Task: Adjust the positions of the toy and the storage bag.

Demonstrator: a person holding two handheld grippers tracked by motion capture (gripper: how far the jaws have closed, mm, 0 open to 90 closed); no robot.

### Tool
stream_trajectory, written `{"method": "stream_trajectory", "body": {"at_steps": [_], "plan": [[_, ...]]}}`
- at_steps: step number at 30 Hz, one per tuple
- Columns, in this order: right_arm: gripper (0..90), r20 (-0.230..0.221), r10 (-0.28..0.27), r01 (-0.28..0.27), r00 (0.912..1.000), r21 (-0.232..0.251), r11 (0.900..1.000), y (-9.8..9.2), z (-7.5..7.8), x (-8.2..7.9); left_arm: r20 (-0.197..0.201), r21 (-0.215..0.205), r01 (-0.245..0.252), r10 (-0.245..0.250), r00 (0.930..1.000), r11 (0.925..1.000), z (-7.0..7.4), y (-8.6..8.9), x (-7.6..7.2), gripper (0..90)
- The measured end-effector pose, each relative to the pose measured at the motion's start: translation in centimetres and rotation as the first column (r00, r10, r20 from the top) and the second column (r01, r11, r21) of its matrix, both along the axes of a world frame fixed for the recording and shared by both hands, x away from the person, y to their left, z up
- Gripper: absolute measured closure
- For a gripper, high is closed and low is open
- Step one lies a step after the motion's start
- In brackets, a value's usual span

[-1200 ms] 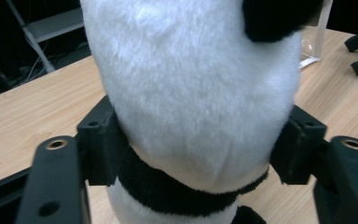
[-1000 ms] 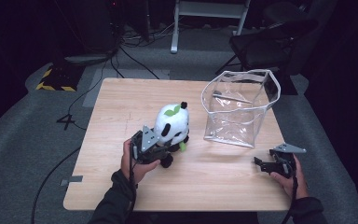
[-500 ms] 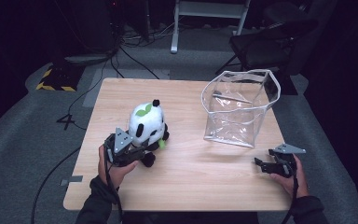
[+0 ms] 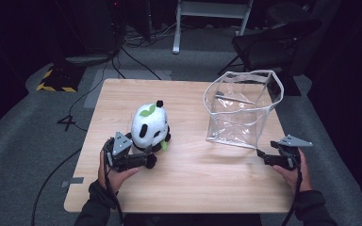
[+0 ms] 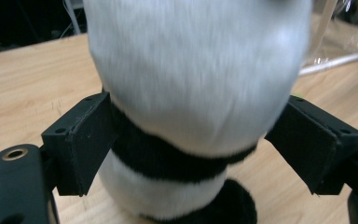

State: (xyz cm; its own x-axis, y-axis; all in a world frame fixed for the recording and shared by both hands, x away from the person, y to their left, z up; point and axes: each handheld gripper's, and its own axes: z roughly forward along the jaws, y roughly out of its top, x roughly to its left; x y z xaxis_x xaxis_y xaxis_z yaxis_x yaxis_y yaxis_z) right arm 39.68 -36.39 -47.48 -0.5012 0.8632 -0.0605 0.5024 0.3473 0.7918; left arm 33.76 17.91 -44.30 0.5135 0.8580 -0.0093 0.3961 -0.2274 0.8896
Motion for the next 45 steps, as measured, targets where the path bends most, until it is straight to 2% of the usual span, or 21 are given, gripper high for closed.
{"method": "stream_trajectory", "body": {"at_steps": [1, 5, 7, 11, 14, 15, 16, 17, 19, 20, 21, 23, 30, 32, 36, 37, 40, 41, 45], "plan": [[26.1, -0.002, -0.003, 0.003, 1.0, 0.001, 1.0, 0.4, -0.2, 0.5, -0.02, 0.015, 0.006, -0.005, 0.9998, 0.9999, -0.5, 0.1, -0.1, 15.6], [28.4, -0.009, -0.024, 0.024, 0.9997, 0.022, 0.999, 0.9, -0.6, 1.4, -0.049, 0.034, 0.009, -0.007, 0.9988, 0.9994, -1.4, 0.1, -0.1, 15.7], [32.0, 0.006, -0.049, 0.049, 0.9988, 0.001, 0.999, 1.2, -0.9, 1.8, -0.062, 0.065, 0.015, -0.011, 0.998, 0.9978, -1.9, 0.1, 0.0, 15.7], [36.5, 0.007, -0.067, 0.067, 0.9977, 0.016, 0.998, 1.6, -1.5, 2.5, -0.087, 0.09, 0.014, -0.006, 0.9962, 0.9958, -2.8, 0.1, 0.2, 15.7], [43.2, 0.02, -0.079, 0.079, 0.9967, 0.004, 0.997, 2.0, -1.8, 2.9, -0.103, 0.105, 0.01, 0.001, 0.9946, 0.9944, -3.2, 0.3, 0.4, 15.8], [52.1, 0.023, -0.082, 0.082, 0.9963, 0.0, 0.997, 2.2, -2.0, 3.2, -0.109, 0.102, 0.008, 0.003, 0.994, 0.9948, -3.3, 0.3, 0.4, 15.8], [52.1, 0.023, -0.082, 0.082, 0.9963, 0.0, 0.997, 2.2, -2.0, 3.2, -0.11, 0.104, 0.009, 0.002, 0.9939, 0.9945, -3.3, 0.3, 0.4, 15.8], [62.6, 0.009, -0.064, 0.064, 0.9979, -0.009, 0.998, 2.4, -2.2, 3.4, -0.11, 0.105, 0.008, 0.003, 0.9939, 0.9945, -3.4, 0.3, 0.4, 15.9], [69.6, 0.014, -0.073, 0.074, 0.9972, -0.059, 0.996, 2.8, -2.3, 3.4, -0.115, 0.109, 0.006, 0.006, 0.9934, 0.9941, -3.6, 0.2, 0.5, 16.1], [69.6, 0.014, -0.073, 0.074, 0.9972, -0.059, 0.996, 2.8, -2.3, 3.4, -0.124, 0.101, 0.005, 0.007, 0.9922, 0.9949, -3.7, 0.3, 0.5, 16.1], [76.3, 0.029, -0.08, 0.082, 0.9964, -0.071, 0.994, 2.9, -2.2, 3.3, -0.131, 0.091, 0.005, 0.007, 0.9914, 0.9959, -3.9, 0.4, 0.4, 16.4], [79.4, 0.031, -0.078, 0.08, 0.9965, -0.066, 0.995, 2.7, -2.1, 3.3, -0.134, 0.098, 0.005, 0.008, 0.991, 0.9952, -4.0, 0.4, 0.4, 16.6], [84.3, 0.03, -0.07, 0.071, 0.9971, -0.06, 0.996, 2.5, -2.0, 3.0, -0.141, 0.106, 0.005, 0.01, 0.9899, 0.9944, -4.3, 0.4, 0.3, 16.9], [84.6, 0.019, -0.048, 0.049, 0.9987, -0.044, 0.998, 2.3, -2.0, 2.8, -0.143, 0.104, 0.005, 0.01, 0.9897, 0.9946, -4.3, 0.4, 0.3, 17.0], [85.0, 0.016, -0.004, 0.005, 0.9999, -0.047, 0.999, 2.1, -2.0, 1.8, -0.145, 0.104, 0.006, 0.009, 0.9894, 0.9945, -4.4, 0.3, 0.3, 17.3], [84.6, 0.004, 0.025, -0.025, 0.9997, -0.03, 0.999, 1.9, -1.9, 1.2, -0.143, 0.106, 0.006, 0.009, 0.9896, 0.9943, -4.4, 0.3, 0.3, 17.3], [84.1, 0.001, 0.056, -0.056, 0.9984, -0.043, 0.998, 1.9, -1.9, 0.5, -0.14, 0.107, 0.005, 0.01, 0.9901, 0.9943, -4.3, 0.3, 0.3, 17.3], [83.7, 0.002, 0.081, -0.08, 0.9967, -0.056, 0.995, 1.8, -1.8, -0.4, -0.14, 0.107, 0.005, 0.011, 0.9901, 0.9942, -4.3, 0.3, 0.3, 17.3], [83.2, -0.002, 0.108, -0.108, 0.9942, -0.06, 0.992, 1.5, -1.8, -1.5, -0.137, 0.111, 0.004, 0.011, 0.9905, 0.9938, -4.3, 0.3, 0.3, 17.4]]}}
